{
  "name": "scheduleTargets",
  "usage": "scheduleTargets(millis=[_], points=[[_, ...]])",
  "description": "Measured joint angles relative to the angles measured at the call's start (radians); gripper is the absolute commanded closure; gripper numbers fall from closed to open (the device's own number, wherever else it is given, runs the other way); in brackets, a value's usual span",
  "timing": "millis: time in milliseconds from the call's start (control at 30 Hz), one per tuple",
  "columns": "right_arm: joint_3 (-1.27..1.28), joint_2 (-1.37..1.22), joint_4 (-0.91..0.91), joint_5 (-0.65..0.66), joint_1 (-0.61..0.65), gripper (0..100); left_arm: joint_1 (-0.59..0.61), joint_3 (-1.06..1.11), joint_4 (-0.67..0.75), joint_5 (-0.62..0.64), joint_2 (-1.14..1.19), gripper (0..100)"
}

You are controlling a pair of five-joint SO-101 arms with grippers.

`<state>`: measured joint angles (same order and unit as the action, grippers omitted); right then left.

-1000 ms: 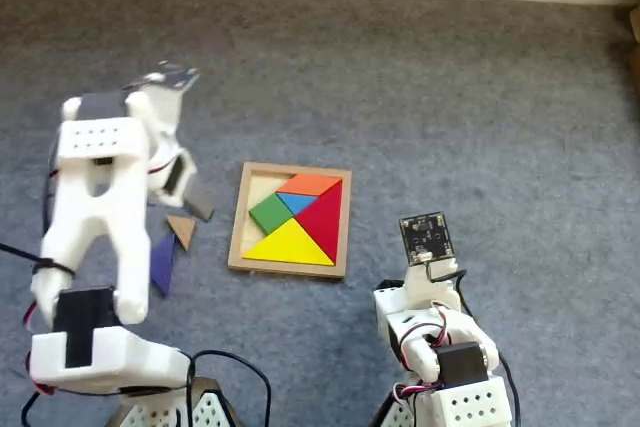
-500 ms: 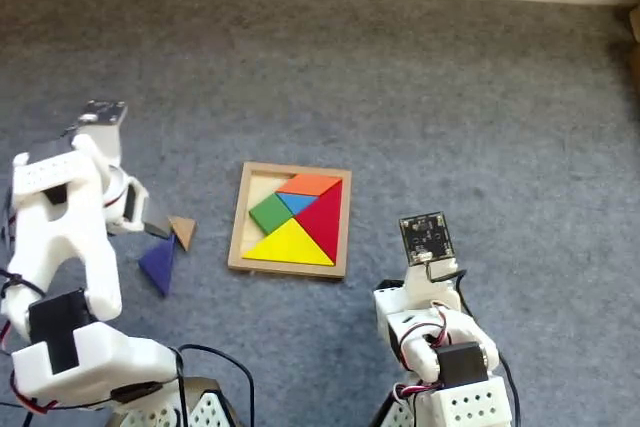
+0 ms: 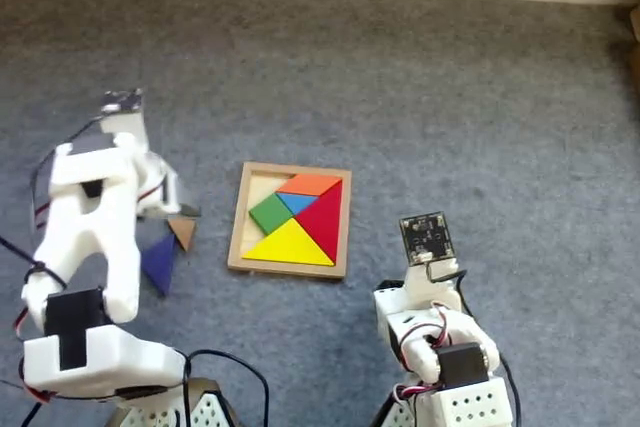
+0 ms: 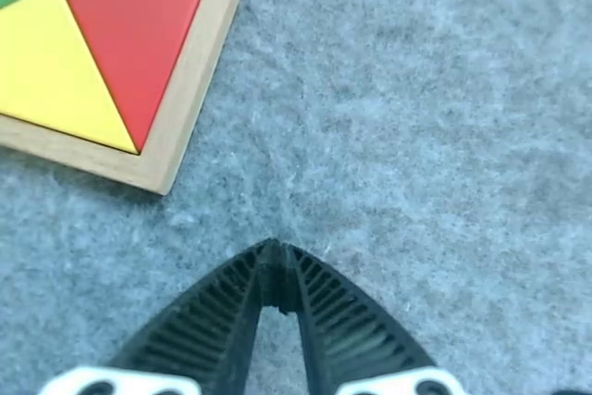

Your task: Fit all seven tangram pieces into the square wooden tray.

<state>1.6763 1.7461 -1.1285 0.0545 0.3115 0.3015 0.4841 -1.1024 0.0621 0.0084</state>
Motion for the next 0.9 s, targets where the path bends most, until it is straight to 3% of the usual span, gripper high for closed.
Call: scheduleTargets(millis=[233,700,900], points=[[0.0,0.0,0.0,0.0,0.0,99.2,-0.077,0.11,0.141,0.078,0.0,71],[0.0,0.0,0.0,0.0,0.0,99.2,-0.074,0.138,0.097,0.08,0.0,71],[0.0,0.0,0.0,0.0,0.0,99.2,-0.074,0.138,0.091,0.083,0.0,82]])
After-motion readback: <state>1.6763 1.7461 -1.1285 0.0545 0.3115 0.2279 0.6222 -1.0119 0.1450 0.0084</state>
